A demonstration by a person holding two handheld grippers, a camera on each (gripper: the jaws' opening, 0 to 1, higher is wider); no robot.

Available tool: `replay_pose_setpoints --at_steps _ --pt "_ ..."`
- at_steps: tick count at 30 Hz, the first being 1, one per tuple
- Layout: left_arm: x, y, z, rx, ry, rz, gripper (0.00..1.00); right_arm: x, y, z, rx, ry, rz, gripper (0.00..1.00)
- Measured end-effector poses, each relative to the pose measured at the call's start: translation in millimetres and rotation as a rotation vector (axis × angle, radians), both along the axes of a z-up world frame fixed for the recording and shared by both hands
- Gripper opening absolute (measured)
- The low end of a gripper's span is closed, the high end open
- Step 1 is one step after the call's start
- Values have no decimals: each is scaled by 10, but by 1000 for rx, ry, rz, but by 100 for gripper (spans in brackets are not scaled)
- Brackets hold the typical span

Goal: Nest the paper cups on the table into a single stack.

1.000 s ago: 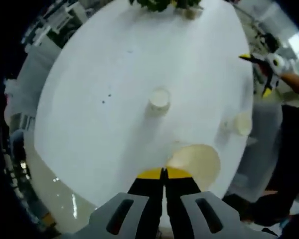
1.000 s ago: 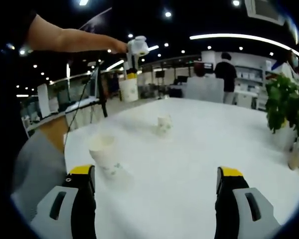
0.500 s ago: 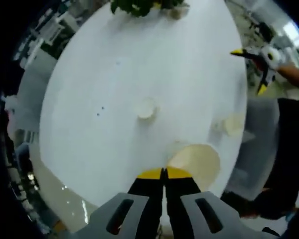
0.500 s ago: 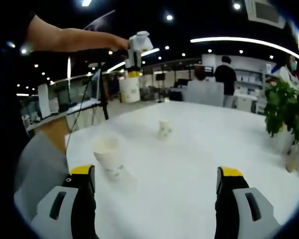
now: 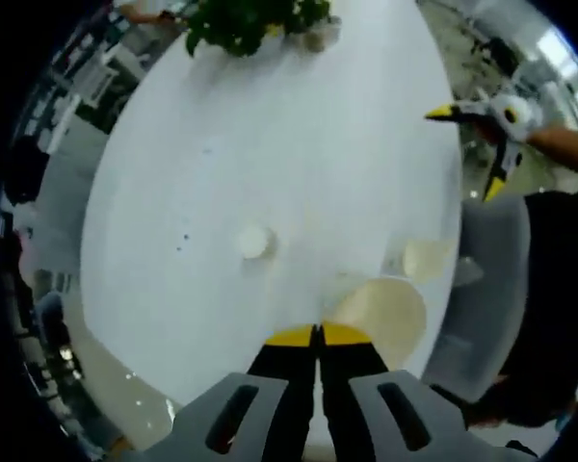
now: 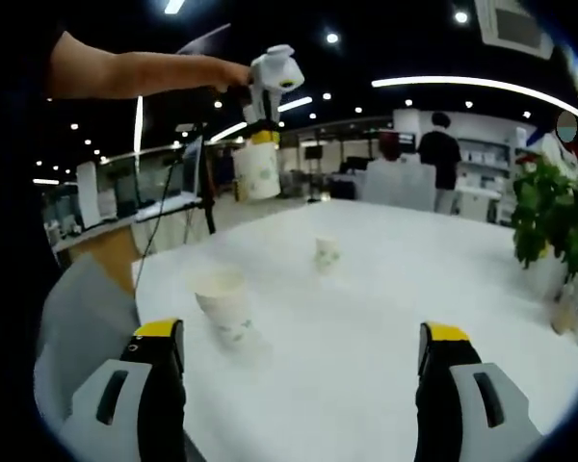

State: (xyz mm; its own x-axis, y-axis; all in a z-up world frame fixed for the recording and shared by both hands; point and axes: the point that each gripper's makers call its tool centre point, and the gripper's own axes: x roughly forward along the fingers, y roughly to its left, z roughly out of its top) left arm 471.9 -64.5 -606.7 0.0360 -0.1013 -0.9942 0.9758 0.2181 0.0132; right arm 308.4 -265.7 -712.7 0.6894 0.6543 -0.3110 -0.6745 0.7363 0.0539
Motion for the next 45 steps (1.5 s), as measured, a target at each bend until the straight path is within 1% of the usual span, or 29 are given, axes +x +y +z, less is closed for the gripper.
replay_pose_setpoints --at_steps 2,3,6,10,16,20,23,28,37,41,43,45 --pt "-50 -40 -10 4 4 10 0 3 -6 42 -7 -21 -8 100" --pt "-71 -63 -17 2 3 16 0 9 -16 46 -3 -20 -11 100" --pt "-205 -163 -38 6 5 -16 0 7 -20 65 -6 -25 -13 100" --pt "-316 -256 -44 9 8 -31 0 -19 -16 85 -6 -29 -13 100" --pt "-387 -359 -8 -11 7 -42 0 -70 -34 77 -4 -26 -21 100" --pt "-497 -416 -19 -10 25 -46 0 -81 -35 64 -8 -25 -21 100" --pt "-590 -431 -66 12 19 -60 0 -74 -22 100 -3 -33 -23 100" --pt "-725 -488 -113 19 41 -62 0 -81 -4 79 -8 -29 -19 100" --pt "-950 -529 -120 35 66 -67 0 -89 3 33 -9 -19 -12 100" --pt "-990 -524 -137 48 67 -56 0 -73 13 28 -8 -19 -9 100" --pt "-987 -523 -143 48 55 -52 0 -68 22 39 -6 -21 -8 100" --pt "-1000 -522 -151 45 62 -47 0 -51 28 41 -5 -21 -7 100"
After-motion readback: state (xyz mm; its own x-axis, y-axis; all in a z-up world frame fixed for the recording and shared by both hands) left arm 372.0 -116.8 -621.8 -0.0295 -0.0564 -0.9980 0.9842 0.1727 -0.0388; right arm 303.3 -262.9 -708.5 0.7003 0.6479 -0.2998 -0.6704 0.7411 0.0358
